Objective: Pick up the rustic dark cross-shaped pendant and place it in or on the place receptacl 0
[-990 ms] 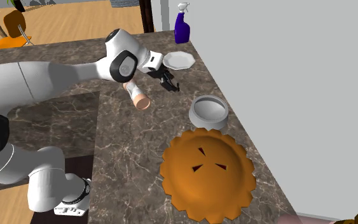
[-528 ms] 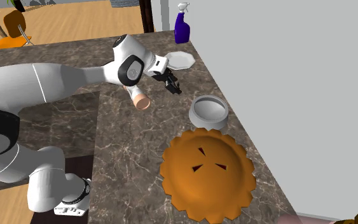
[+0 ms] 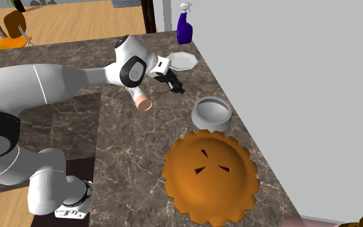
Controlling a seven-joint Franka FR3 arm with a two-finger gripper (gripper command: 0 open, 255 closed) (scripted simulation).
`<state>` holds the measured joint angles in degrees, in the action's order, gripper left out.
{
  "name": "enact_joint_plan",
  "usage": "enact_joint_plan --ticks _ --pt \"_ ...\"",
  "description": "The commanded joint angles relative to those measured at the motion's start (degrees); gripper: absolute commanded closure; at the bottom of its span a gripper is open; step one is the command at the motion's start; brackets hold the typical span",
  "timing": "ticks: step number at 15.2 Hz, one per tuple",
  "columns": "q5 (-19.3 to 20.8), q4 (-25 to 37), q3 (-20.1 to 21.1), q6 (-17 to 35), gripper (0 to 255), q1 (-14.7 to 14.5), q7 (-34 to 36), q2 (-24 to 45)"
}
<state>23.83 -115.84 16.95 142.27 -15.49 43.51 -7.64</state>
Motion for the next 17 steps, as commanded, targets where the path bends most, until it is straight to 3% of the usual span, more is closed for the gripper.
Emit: enact_joint_plan --ticks 1,7,17 --pt "0.00 -0.01 0.00 -0.01 255 0.00 0.00 0.01" --pt "0.01 -0.01 0.00 0.00 255 0.00 0.01 0.02" --pt "-3.07 6.80 -0.21 -6.91 255 -0.59 -3.79 -0.51"
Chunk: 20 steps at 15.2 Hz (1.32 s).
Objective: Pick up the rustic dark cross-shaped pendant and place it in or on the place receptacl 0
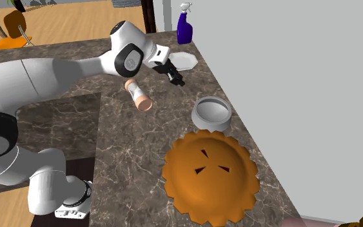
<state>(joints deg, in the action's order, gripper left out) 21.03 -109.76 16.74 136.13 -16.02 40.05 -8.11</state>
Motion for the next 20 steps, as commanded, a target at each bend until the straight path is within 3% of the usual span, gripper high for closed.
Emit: enact_joint_plan --ticks 1,13,20 --pt "-0.50 1.48 -0.01 -1.48 255 -0.10 -0.66 -0.03" --pt "-2.31 11.58 0.15 -10.14 255 -0.47 -3.86 1.16" --pt "-7.91 11.75 -5.82 -6.92 255 2.90 -14.86 1.96"
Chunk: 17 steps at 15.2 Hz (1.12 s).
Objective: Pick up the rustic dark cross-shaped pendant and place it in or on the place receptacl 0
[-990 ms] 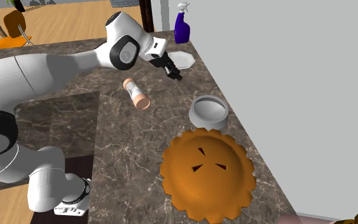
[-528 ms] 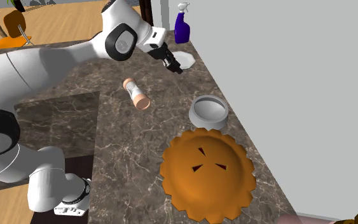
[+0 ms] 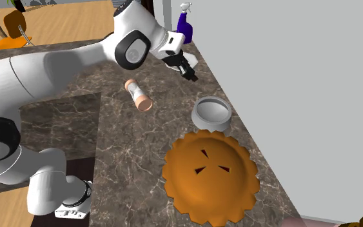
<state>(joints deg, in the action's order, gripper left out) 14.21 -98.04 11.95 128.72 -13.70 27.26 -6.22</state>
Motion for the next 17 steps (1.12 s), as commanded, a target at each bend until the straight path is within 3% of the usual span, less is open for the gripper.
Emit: enact_joint_plan --ticks 1,9,17 --pt "-1.90 0.36 -1.84 0.80 255 1.05 -3.65 0.42" --pt "-8.88 5.74 -7.68 1.78 255 5.09 -16.39 5.27" --pt "-8.52 -1.70 -7.73 8.17 255 5.20 -15.78 4.23"
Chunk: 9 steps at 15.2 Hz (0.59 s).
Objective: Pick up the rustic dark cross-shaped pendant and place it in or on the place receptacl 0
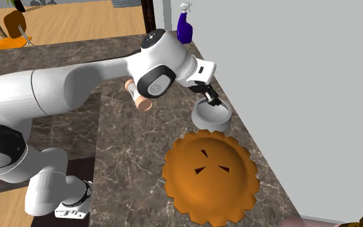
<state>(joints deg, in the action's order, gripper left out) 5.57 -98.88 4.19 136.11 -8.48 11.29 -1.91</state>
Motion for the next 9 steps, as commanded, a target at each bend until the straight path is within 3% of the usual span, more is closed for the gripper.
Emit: enact_joint_plan --ticks 1,9 --pt "0.18 -1.71 0.03 1.56 255 -0.02 0.28 -0.16" --pt "0.56 -5.76 0.00 5.46 255 0.04 0.77 -0.29"
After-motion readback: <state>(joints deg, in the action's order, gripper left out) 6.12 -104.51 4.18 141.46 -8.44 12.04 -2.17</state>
